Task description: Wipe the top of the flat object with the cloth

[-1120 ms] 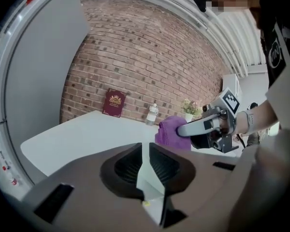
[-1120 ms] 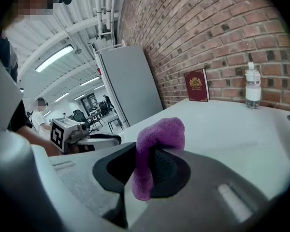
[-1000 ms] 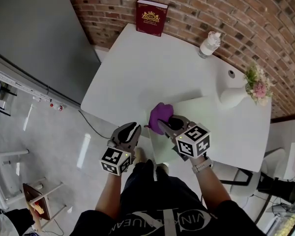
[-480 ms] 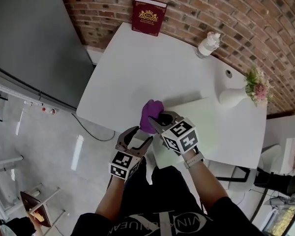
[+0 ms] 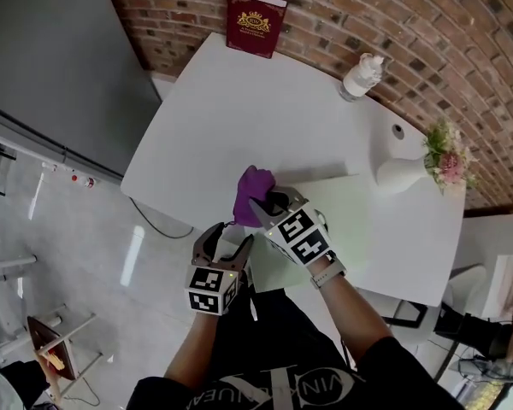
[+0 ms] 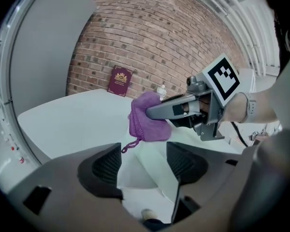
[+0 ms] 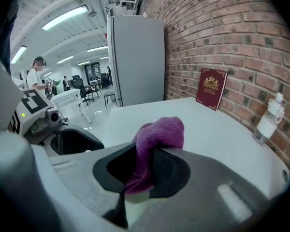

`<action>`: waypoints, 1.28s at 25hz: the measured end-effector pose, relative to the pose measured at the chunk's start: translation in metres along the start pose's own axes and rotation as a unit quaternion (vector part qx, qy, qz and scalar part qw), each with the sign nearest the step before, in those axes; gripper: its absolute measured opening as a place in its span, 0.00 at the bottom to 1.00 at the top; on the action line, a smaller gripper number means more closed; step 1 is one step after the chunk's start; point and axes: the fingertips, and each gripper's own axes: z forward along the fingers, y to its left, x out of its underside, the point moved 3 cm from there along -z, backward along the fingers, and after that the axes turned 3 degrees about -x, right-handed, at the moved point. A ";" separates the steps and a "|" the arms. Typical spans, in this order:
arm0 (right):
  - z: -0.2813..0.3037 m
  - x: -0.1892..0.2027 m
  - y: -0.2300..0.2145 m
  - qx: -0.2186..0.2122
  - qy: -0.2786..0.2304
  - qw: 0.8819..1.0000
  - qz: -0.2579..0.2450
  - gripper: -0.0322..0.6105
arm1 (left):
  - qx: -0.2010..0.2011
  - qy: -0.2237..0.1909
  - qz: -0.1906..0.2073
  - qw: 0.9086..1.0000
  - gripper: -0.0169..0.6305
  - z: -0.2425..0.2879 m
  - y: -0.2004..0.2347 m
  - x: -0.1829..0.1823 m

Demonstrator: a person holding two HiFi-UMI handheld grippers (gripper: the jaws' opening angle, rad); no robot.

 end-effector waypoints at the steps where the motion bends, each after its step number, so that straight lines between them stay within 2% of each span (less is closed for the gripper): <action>1: -0.001 0.002 -0.002 -0.004 -0.003 1.000 0.000 0.15 | 0.002 0.002 -0.001 1.000 0.45 0.001 -0.005 -0.001; 3: -0.004 0.004 -0.005 -0.011 -0.009 1.000 -0.003 0.15 | 0.007 0.016 0.000 1.000 0.45 0.006 -0.016 0.000; 5: -0.006 0.007 -0.008 -0.013 -0.013 1.000 -0.005 0.15 | -0.006 0.032 -0.005 0.999 0.45 0.010 -0.022 0.004; 9: -0.018 0.012 -0.018 -0.005 -0.014 1.000 -0.003 0.15 | -0.038 0.027 -0.051 0.998 0.44 0.009 -0.020 0.009; 13: -0.035 0.026 -0.042 0.019 -0.012 1.000 -0.005 0.15 | -0.050 0.032 -0.089 0.994 0.42 0.009 -0.022 0.012; 15: -0.044 0.033 -0.055 0.030 -0.010 0.999 -0.004 0.15 | -0.048 0.032 -0.087 0.995 0.37 0.010 -0.026 0.010; 17: -0.056 0.044 -0.069 0.044 -0.004 0.999 -0.002 0.15 | -0.049 0.022 -0.080 0.995 0.27 0.009 -0.032 0.009; 25: -0.109 0.086 -0.129 0.112 0.012 0.993 0.029 0.15 | -0.060 0.017 -0.087 0.994 0.25 0.010 -0.034 0.009; 32: -0.144 0.117 -0.166 0.157 0.027 0.986 0.041 0.15 | -0.063 0.011 -0.095 0.993 0.25 0.009 -0.034 0.009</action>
